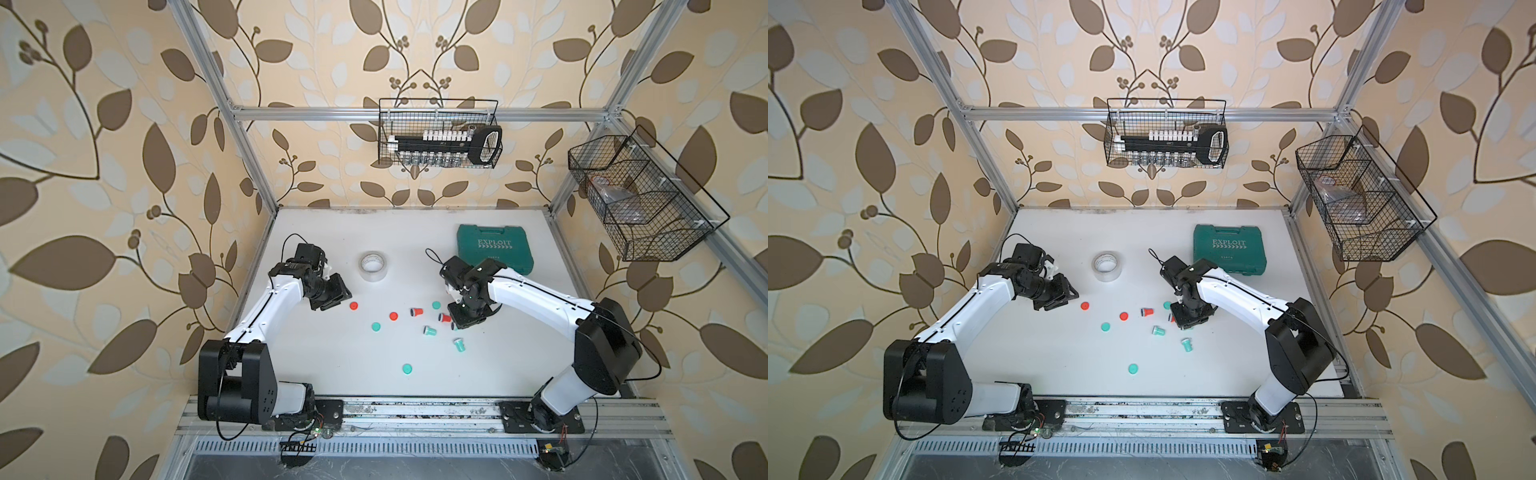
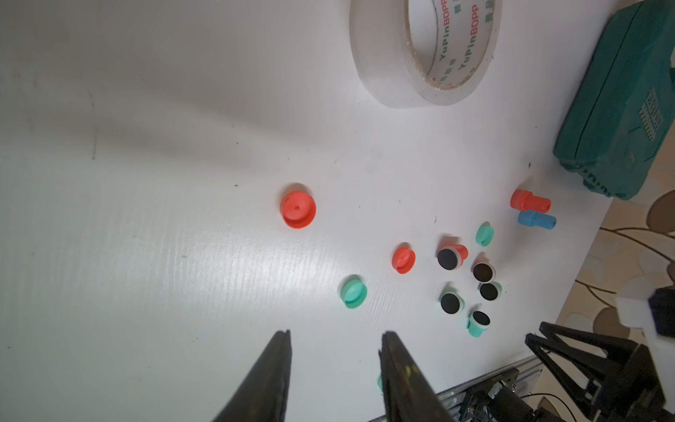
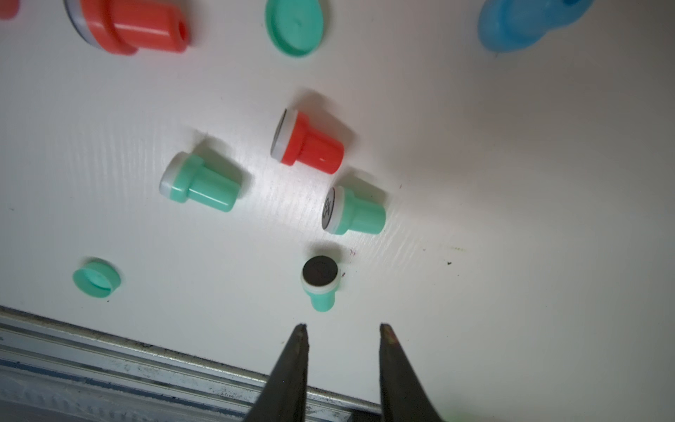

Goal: Close the stamp cap
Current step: Pick up the stamp from the center of the board.

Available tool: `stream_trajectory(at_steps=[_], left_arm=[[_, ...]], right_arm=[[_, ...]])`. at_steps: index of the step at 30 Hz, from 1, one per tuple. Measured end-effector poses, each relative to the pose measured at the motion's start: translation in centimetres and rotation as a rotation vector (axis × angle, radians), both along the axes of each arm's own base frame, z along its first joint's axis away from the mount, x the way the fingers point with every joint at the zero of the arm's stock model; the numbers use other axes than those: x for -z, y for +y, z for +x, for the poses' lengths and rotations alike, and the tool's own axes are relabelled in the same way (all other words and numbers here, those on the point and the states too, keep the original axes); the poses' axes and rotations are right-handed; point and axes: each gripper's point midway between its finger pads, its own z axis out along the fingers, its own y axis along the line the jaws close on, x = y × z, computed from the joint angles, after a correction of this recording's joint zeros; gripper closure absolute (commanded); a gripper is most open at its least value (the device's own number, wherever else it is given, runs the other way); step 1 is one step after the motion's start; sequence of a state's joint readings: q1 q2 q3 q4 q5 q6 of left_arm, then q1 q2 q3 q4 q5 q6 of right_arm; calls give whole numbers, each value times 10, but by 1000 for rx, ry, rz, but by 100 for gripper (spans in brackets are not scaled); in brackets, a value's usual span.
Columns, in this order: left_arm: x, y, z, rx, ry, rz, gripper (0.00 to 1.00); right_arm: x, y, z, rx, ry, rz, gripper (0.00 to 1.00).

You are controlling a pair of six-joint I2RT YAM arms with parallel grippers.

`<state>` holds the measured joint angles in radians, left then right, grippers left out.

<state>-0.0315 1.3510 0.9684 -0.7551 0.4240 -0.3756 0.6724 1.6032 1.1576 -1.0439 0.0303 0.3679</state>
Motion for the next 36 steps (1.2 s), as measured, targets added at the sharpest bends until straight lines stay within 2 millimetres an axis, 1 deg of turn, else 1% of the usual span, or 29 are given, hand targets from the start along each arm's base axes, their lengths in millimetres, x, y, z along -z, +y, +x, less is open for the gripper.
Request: stream_trajectory(at_steps=[6,12,25,33,36], left_arm=[[0,-1,0,1,0,-3,57],[0,-2,0,5,3,-15,57],[2,-3,0,6,10,-15,57],[2,-3,0,6,11,-15,57],[2,-3,0,6,12,-15,57]], right_arm=[[23,5,-21,11,1,-5,71],[39,5,-29,30,0,-7,71],[55,7,-38,43,-6,1,72],[67,4,-39,52,-1,-21,75],[67,6,-39,50,-6,-21,78]])
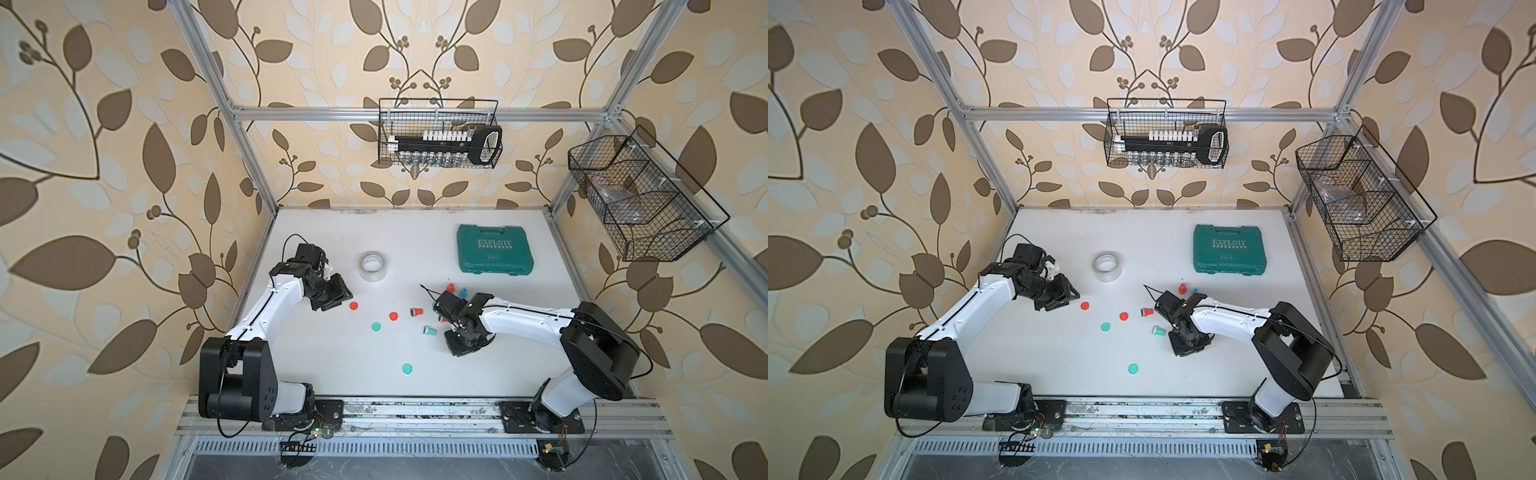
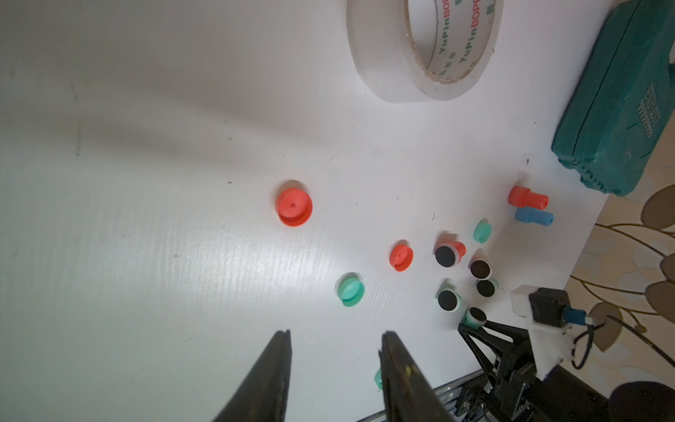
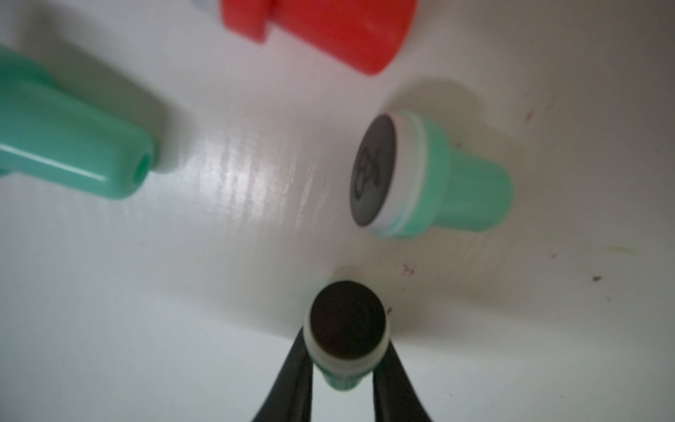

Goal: Close the stamp cap
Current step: Pick up the stamp from the center of the board.

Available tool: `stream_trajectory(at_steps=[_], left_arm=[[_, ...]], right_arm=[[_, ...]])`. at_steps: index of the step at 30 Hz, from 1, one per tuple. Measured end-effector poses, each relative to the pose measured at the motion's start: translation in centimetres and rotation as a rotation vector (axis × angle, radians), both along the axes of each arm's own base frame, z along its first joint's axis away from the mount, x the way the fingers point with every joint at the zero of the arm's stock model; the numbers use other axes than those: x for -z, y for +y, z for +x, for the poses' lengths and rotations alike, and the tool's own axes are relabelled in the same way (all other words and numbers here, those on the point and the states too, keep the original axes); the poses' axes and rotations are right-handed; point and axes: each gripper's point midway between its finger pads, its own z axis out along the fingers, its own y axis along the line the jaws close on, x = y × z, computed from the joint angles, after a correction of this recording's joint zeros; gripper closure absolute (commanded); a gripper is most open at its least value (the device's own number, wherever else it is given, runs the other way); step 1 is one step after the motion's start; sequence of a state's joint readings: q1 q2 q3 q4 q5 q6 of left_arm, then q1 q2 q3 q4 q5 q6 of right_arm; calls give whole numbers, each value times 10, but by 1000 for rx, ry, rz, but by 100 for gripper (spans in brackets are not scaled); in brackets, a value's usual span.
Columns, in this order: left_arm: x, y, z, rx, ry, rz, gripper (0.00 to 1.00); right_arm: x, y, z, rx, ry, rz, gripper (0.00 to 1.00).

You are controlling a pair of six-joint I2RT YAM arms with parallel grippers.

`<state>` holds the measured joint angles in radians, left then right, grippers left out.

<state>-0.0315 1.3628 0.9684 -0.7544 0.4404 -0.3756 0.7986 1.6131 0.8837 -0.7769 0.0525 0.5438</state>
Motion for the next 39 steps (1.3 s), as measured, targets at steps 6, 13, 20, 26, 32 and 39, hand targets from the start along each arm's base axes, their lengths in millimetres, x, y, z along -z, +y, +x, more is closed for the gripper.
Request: stream_trajectory(at_steps=[6,13,20,26,32,39], left_arm=[[0,0,0,0,0,0,57],[0,-2,0,7,-1,1,56],[-3,-38,-15,118,-24,-9,55],[-28,-96,-45,253,-56,-60,54],[-77,-144,-67,335,-120,-156,53],[-117,-181,-92,388,-131,-251,52]], right_arm=[[0,2,1,7,-5,5,84],[-3,3,0,-7,-26,-3,88],[-43,23,9,-84,-141,113,92],[-88,49,16,-229,-290,252,99],[-144,68,17,-365,-467,431,100],[-183,79,-5,-557,-632,634,99]])
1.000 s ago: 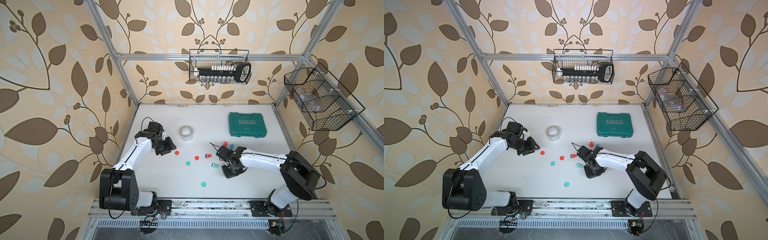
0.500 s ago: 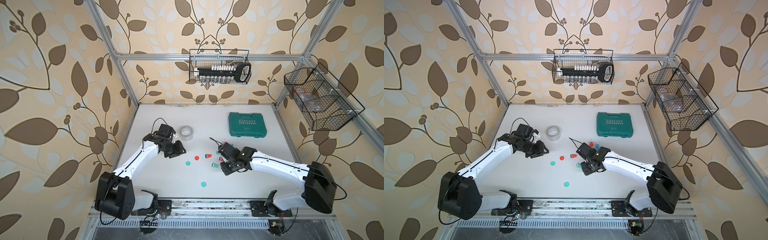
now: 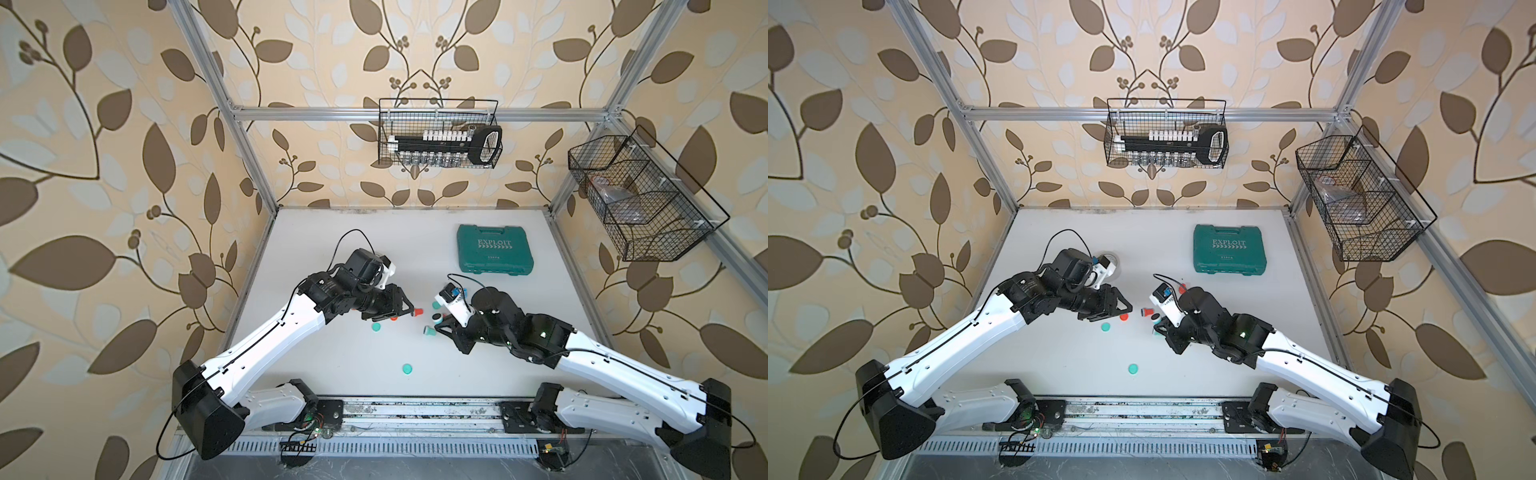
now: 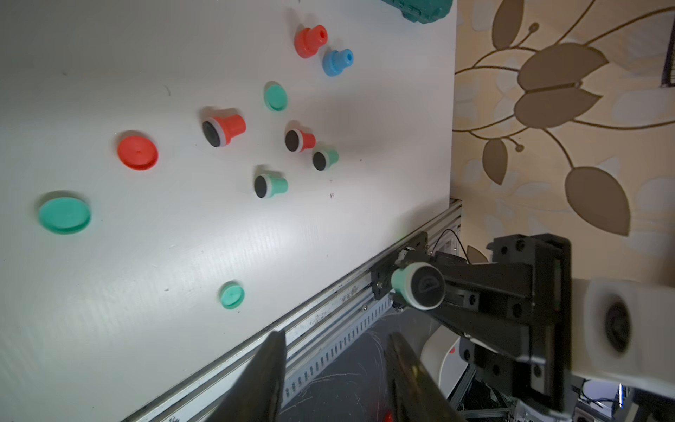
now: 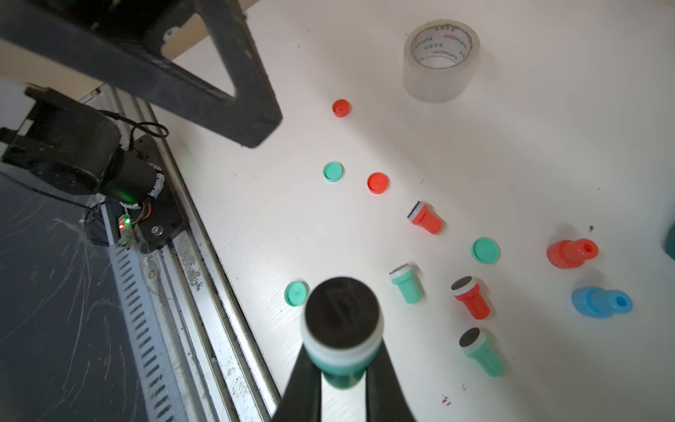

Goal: Close the stamp cap
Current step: Pick up the stamp from the center of the board.

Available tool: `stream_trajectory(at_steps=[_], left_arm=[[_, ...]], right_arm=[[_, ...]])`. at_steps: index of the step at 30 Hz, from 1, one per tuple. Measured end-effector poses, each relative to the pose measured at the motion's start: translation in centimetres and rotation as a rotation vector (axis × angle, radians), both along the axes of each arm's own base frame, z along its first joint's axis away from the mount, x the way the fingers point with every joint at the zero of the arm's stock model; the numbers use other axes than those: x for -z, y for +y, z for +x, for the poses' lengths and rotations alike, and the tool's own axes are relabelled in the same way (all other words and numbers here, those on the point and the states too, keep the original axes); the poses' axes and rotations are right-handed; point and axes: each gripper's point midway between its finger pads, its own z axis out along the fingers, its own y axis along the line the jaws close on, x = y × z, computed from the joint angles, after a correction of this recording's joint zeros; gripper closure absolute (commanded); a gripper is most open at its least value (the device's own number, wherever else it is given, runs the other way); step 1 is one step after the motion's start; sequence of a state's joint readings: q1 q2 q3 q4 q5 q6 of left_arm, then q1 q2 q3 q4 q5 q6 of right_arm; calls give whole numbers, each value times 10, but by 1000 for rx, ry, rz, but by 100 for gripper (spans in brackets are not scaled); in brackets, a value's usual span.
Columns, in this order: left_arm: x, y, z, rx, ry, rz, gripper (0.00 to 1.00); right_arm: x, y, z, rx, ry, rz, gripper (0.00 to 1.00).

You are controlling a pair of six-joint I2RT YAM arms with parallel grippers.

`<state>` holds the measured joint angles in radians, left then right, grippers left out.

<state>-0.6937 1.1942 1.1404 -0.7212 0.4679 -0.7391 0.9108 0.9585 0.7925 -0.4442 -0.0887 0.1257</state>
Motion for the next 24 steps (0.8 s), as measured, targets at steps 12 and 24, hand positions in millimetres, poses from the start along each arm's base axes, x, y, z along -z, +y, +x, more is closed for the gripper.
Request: stream_trajectory(at_steps=[12,24], left_arm=[[-51,-34,-26,71,-64,-73,51],[-38,-55,-36,95,-42,-20,53]], right_arm=[[-35,7,-19,-187,-189,104,99],[-48,10,-26,-255,-270,124,99]])
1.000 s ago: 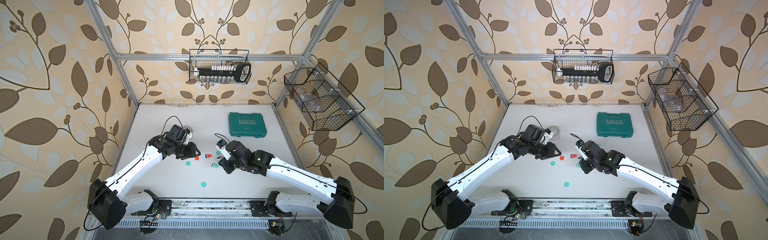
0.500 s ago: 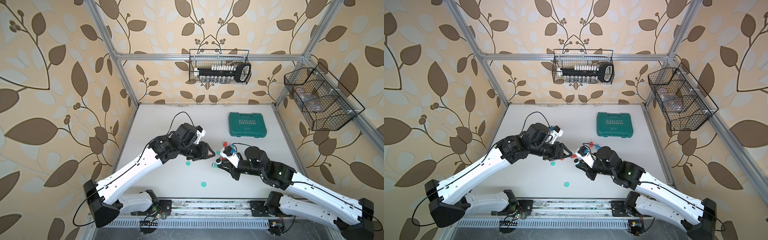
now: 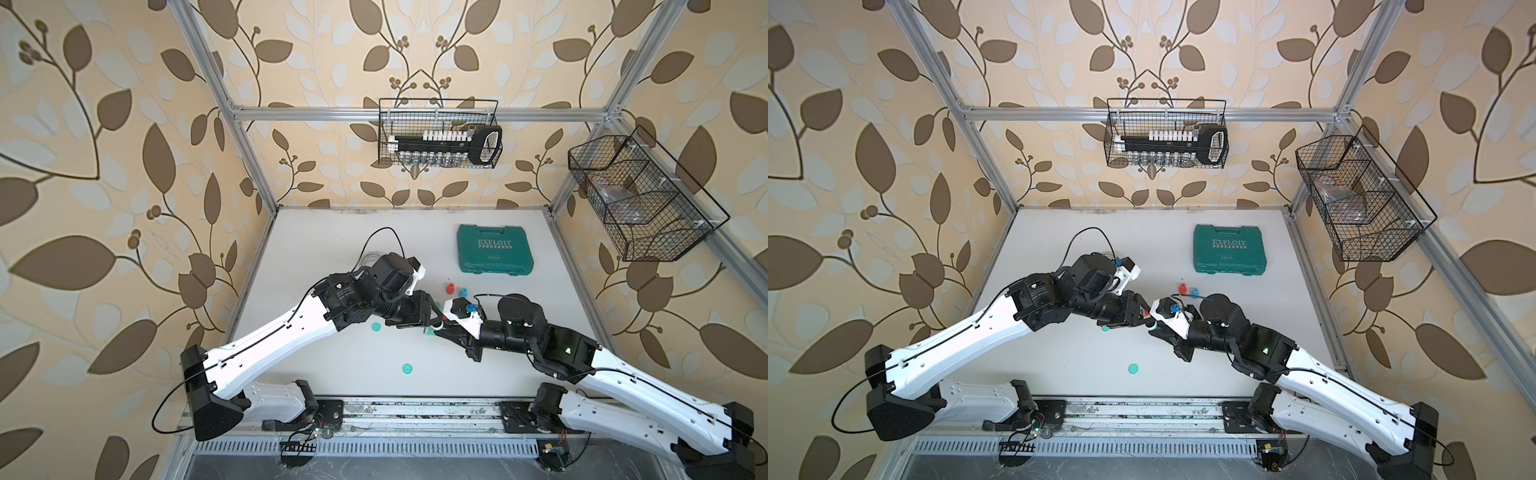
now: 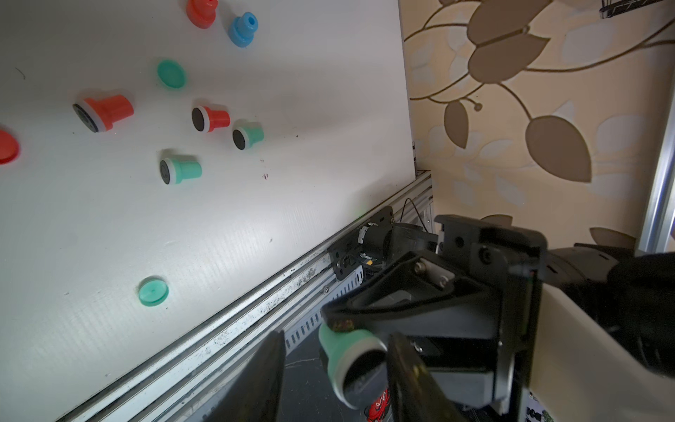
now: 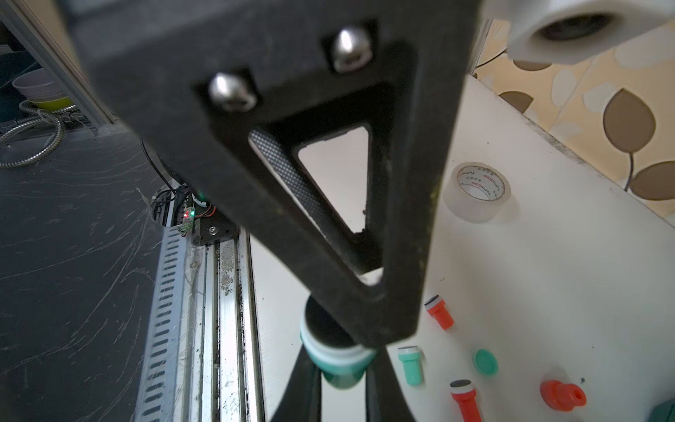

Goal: Close the stamp cap
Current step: Pick up the stamp from the center of the board.

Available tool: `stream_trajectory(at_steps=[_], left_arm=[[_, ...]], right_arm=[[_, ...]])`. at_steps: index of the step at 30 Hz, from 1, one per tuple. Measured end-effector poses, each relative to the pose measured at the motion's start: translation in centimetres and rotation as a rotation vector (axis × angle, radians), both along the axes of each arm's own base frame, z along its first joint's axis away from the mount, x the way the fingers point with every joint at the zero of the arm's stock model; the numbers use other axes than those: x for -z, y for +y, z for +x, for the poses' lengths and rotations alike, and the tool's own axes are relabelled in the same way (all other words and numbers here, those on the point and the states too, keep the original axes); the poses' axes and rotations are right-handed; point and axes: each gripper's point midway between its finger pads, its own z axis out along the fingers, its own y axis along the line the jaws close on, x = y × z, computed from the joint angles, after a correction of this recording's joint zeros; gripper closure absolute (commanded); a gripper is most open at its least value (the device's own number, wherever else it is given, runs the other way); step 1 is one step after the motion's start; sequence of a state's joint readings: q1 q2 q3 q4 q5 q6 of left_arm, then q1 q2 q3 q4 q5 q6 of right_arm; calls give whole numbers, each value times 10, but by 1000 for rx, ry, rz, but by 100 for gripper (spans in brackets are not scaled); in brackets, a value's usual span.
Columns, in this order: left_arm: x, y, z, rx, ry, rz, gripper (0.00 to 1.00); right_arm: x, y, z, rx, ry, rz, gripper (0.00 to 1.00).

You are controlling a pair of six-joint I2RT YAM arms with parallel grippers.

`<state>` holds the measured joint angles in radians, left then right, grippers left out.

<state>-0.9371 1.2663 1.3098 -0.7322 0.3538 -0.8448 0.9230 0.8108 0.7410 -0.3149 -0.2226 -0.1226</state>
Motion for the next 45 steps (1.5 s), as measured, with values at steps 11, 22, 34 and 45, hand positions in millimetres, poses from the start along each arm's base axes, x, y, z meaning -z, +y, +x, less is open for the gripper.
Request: stream_trajectory(at_steps=[11,22,34,45], left_arm=[[4,-13,-4,28,9,14,54],[-4,-20,-7,44,-4,-11,65],[-6,-20,-8,46,-4,-7,77],[-32,-16,-11,27,-40,-76,78]], right_arm=[[-1,-6,4,28,-41,-6,99],[-7,-13,11,81,-84,-6,99],[-7,-14,11,74,-100,-14,93],[-40,-23,5,98,-140,94,59]])
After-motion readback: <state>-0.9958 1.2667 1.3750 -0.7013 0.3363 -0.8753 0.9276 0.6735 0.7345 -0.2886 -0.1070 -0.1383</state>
